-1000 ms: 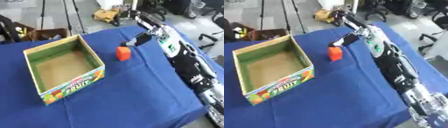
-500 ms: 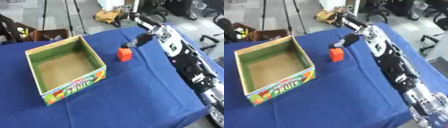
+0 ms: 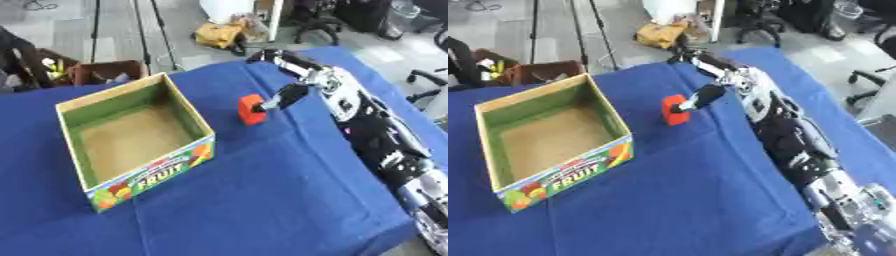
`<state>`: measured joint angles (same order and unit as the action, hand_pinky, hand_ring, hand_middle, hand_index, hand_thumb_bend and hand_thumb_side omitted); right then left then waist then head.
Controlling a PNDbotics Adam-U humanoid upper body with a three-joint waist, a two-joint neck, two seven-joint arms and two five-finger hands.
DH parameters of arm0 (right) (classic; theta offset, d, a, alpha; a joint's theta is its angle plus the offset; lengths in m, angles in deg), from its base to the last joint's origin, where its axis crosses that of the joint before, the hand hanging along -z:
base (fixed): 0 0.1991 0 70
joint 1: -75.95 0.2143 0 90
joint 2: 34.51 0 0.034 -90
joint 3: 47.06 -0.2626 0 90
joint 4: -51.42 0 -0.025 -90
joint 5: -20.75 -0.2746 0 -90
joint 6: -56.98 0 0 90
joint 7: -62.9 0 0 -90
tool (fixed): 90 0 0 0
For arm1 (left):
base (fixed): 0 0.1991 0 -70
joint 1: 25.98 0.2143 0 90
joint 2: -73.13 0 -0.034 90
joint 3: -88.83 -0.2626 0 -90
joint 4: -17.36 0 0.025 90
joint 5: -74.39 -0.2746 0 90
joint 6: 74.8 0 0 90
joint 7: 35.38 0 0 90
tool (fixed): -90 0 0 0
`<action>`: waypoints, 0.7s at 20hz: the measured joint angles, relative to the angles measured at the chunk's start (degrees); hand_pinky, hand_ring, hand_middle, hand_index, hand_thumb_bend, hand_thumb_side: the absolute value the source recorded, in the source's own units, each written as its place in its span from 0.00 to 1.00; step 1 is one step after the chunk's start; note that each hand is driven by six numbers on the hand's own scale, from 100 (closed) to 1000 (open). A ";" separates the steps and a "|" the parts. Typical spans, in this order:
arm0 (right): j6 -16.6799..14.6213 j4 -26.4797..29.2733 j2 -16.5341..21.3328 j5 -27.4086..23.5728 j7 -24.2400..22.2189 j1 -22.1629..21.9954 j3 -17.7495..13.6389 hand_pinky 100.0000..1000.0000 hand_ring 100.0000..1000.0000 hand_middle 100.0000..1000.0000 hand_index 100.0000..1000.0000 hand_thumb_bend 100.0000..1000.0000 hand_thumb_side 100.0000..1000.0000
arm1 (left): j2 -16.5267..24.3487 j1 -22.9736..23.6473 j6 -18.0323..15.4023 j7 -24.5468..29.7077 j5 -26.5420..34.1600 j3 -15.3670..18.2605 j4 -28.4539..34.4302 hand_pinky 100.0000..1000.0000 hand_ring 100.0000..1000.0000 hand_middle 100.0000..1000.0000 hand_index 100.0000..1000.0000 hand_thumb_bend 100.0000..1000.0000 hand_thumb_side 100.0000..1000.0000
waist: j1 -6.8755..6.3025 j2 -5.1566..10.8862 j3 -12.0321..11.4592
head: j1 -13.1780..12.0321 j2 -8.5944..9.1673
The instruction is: Pick up objects on the table and place them in the box.
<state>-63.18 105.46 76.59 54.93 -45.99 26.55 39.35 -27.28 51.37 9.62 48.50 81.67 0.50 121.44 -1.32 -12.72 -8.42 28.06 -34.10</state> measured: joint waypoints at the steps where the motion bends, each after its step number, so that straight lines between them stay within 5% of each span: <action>1: -0.20 -0.94 -0.02 0.42 -0.08 0.02 -0.06 0.98 0.94 0.85 0.93 0.63 0.37 | 0.00 0.00 0.00 0.01 0.02 0.00 0.00 0.50 0.70 0.43 0.58 0.34 0.82 | -0.02 0.00 -0.13 | 0.07 0.02; 14: -1.59 -6.25 -1.32 3.52 -0.21 0.28 -0.24 0.98 0.92 0.80 0.91 0.61 0.34 | 0.00 0.04 -0.02 0.25 0.22 -0.01 0.00 0.50 0.70 0.43 0.58 0.34 0.82 | -0.55 -0.01 -0.52 | 0.56 0.46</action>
<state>-64.77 99.22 75.27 58.45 -46.21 26.82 39.10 -27.28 51.41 9.61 48.75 81.89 0.49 121.44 -1.87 -12.73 -8.95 28.62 -33.64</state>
